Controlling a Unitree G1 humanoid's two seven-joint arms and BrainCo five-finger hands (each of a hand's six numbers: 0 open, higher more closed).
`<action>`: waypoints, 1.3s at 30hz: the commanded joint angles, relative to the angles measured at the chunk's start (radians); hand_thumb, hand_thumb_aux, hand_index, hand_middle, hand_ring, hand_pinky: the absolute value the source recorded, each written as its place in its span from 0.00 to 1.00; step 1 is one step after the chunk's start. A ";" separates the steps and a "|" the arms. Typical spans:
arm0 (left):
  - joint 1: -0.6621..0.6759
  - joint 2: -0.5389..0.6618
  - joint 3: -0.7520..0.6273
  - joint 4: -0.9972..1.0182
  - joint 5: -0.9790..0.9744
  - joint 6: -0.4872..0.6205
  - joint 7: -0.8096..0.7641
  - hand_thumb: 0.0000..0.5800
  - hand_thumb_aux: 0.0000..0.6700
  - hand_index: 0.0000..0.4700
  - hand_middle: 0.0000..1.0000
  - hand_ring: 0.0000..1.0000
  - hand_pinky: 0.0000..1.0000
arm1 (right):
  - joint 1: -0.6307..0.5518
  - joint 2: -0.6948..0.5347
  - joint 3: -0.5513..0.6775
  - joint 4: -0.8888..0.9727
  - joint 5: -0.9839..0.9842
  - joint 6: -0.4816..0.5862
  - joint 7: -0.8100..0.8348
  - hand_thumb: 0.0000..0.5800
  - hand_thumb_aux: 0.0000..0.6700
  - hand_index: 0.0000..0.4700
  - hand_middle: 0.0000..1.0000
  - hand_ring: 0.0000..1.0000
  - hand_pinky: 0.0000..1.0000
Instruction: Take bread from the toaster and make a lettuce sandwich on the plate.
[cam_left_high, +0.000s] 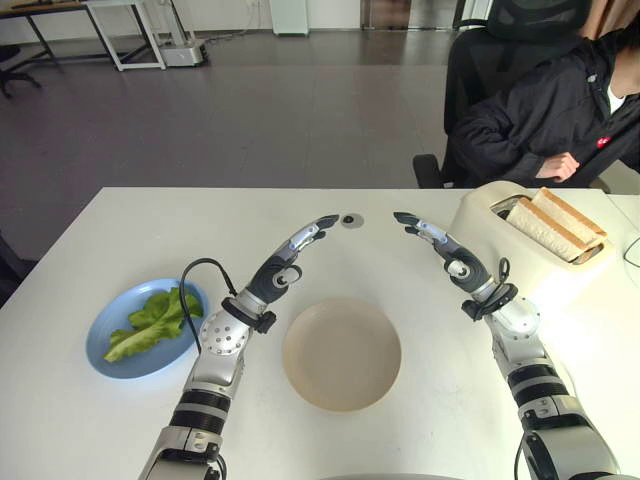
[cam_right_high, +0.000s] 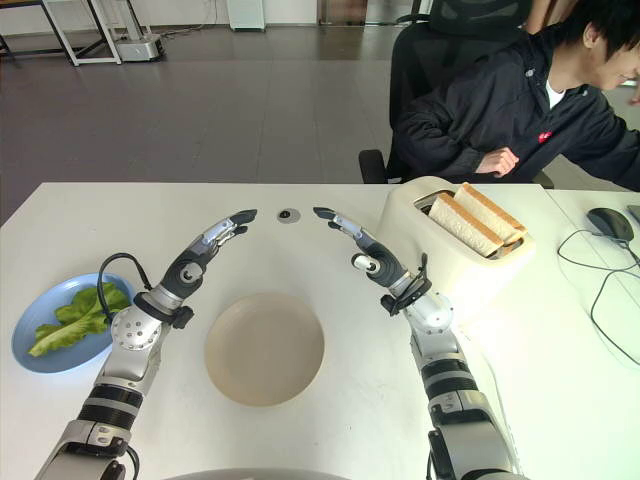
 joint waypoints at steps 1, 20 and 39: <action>0.029 0.000 0.019 -0.009 -0.037 0.023 -0.028 0.00 0.00 0.00 0.00 0.00 0.00 | 0.001 -0.006 -0.004 -0.012 0.035 0.014 0.037 0.00 0.00 0.00 0.00 0.00 0.00; 0.047 0.001 0.057 -0.027 -0.055 0.038 -0.056 0.00 0.00 0.00 0.00 0.00 0.00 | 0.009 -0.005 -0.013 -0.018 0.050 0.020 0.080 0.00 0.00 0.00 0.00 0.00 0.00; 0.019 -0.027 0.039 -0.003 -0.011 0.028 -0.056 0.00 0.00 0.00 0.00 0.00 0.00 | 0.104 -0.601 -0.422 -0.349 -0.325 0.492 -0.251 0.00 0.00 0.00 0.00 0.00 0.00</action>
